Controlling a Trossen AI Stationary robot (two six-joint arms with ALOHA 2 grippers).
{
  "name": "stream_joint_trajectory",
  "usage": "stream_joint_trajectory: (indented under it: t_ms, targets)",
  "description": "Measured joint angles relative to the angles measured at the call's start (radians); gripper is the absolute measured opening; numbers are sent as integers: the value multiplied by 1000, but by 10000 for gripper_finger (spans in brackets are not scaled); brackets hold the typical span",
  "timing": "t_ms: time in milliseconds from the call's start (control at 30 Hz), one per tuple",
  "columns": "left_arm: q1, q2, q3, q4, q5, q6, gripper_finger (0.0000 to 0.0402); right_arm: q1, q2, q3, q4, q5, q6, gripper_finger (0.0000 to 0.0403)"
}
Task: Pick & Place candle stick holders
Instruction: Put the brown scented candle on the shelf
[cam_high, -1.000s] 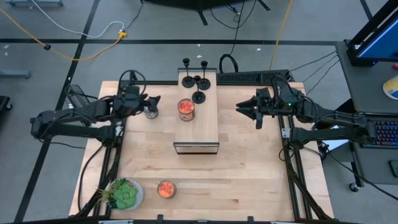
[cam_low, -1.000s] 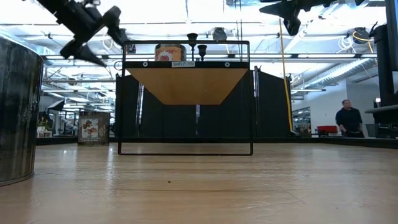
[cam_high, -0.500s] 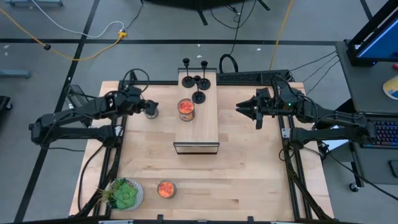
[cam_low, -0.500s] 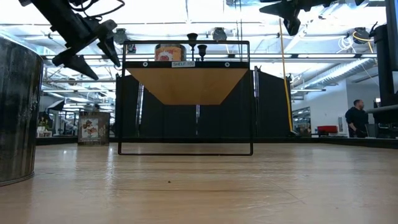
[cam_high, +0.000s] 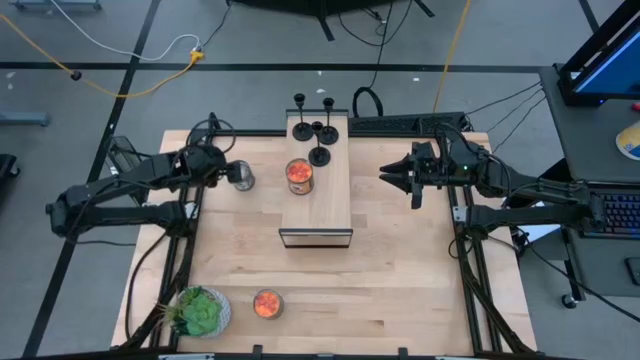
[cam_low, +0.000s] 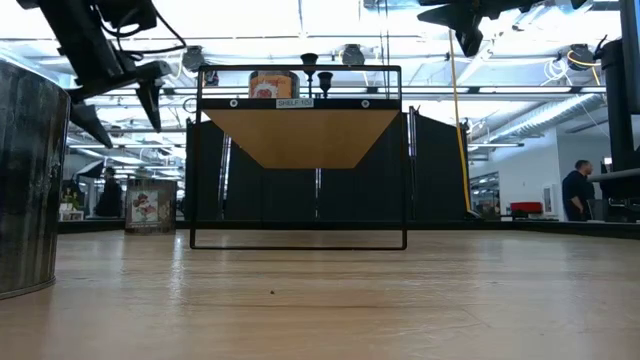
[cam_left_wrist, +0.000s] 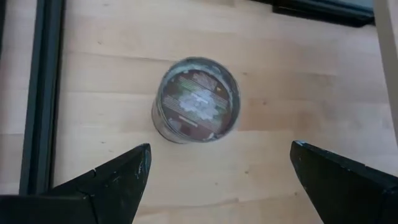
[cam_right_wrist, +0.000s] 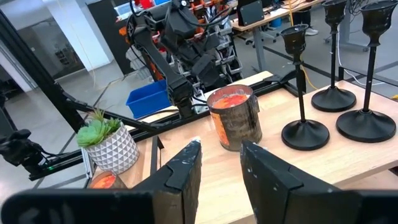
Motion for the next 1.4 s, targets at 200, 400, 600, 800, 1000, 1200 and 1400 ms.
stream_joint_trajectory:
  t_ms: [200, 400, 600, 800, 1000, 1200, 1400]
  targets:
    - [53, 1, 0, 1, -22, 33, 390, 0, 0, 0, 0, 0, 0, 105]
    - [76, 1, 0, 5, -34, 71, 390, 0, 0, 0, 1, 0, 0, 105]
    - [95, 46, 0, 2, -31, 5, 390, 0, 0, 0, 1, 0, 0, 105]
    - [135, 146, 0, -16, -30, -61, 390, 0, 0, 0, 1, 0, 0, 105]
    - [191, 252, 0, -17, 19, -63, 390, 0, 0, 0, 1, 0, 1, 105]
    - [241, 324, 0, -8, 52, -58, 390, 0, 0, 0, 1, 0, 3, 105]
    - [287, 355, 0, 9, 58, -50, 390, 0, 0, 0, 1, 0, 3, 105]
